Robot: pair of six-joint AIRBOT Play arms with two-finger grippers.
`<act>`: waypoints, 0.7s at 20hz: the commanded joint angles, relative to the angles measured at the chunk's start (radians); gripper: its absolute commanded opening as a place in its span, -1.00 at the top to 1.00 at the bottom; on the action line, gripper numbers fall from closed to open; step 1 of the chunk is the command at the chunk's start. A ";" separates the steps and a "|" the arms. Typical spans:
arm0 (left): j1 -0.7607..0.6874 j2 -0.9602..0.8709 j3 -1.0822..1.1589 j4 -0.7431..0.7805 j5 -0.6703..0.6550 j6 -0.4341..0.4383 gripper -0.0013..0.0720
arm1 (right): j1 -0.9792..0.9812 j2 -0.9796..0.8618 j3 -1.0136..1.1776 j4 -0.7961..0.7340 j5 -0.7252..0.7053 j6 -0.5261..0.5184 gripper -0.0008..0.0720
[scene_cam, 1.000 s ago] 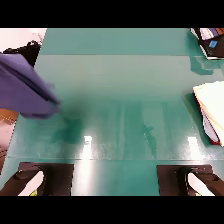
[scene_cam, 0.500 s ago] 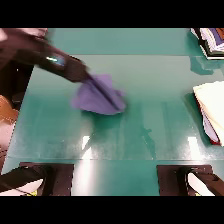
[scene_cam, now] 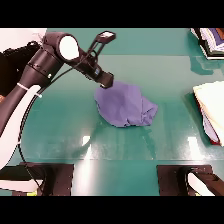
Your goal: Fold the shirts.
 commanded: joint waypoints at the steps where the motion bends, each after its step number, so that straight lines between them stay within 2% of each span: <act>1: 0.119 -0.055 -0.055 0.031 0.076 -0.017 -0.65 | 0.001 0.000 -0.010 0.000 0.013 0.001 0.94; 5: 0.213 -0.201 -0.066 -0.129 0.103 -0.002 -0.65 | 0.001 0.000 -0.066 0.001 0.037 0.001 0.94; 10: 0.216 -0.327 -0.066 -0.254 0.163 0.039 -0.64 | 0.001 0.000 -0.221 -0.008 0.037 0.001 0.94; 11: 0.216 -0.337 -0.067 -0.257 0.169 0.043 -0.35 | 0.001 0.000 -0.259 -0.009 0.035 0.001 0.94; 13: 0.217 -0.338 -0.067 -0.257 0.181 0.043 0.61 | 0.000 0.000 -0.343 -0.016 0.028 0.001 0.94; 14: 0.217 -0.336 -0.064 -0.256 0.179 0.045 0.90 | 0.001 -0.001 -0.386 -0.044 0.029 0.001 0.94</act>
